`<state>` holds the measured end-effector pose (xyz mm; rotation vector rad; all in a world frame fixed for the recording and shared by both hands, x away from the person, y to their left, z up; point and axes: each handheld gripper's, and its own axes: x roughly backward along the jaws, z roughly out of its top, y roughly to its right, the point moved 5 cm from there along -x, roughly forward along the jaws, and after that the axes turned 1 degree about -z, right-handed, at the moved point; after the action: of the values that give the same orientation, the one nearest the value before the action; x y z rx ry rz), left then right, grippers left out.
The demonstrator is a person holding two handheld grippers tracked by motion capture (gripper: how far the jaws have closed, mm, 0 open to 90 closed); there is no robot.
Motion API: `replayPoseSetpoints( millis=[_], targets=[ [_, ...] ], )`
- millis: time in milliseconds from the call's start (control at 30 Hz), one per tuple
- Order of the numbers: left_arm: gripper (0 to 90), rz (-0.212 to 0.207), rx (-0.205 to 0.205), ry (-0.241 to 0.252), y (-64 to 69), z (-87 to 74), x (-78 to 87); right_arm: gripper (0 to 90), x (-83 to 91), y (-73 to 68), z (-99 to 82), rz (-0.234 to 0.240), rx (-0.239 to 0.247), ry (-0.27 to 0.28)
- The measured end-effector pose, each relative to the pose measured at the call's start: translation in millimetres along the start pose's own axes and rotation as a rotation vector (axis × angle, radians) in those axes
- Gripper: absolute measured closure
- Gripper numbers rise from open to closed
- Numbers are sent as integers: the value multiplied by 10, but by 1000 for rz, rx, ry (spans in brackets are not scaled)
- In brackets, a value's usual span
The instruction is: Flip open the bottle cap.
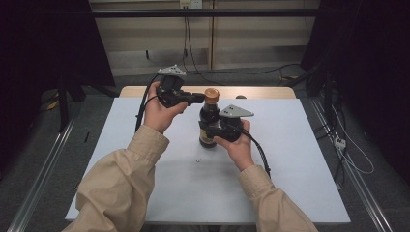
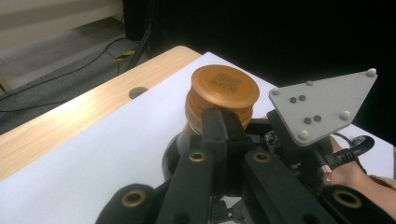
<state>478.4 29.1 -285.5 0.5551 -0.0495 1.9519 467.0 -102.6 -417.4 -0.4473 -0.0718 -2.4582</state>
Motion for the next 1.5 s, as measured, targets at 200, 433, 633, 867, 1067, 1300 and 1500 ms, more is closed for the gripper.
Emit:
replayPoseSetpoints(
  millis=[200,433,633,867,1067,1300,1500],
  targets=[
    [900,63,-101,5,321,488,-4,310,-161,-378,79,-2,219,-63],
    [900,99,-78,-22,119,306,245,312,-120,-250,67,9,146,-56],
    [900,70,-63,-25,74,162,288,311,-132,-196,64,12,119,-44],
    [900,101,-43,-26,-37,40,395,310,-92,-110,38,21,62,-32],
    [900,94,-34,-65,-56,-116,325,310,-67,-72,22,23,36,-29],
    [900,87,-23,-78,-83,-180,271,310,-30,-20,-6,29,4,-17],
    [900,61,-26,-77,-34,-170,193,310,-35,-34,-4,26,10,-16]
  ],
)
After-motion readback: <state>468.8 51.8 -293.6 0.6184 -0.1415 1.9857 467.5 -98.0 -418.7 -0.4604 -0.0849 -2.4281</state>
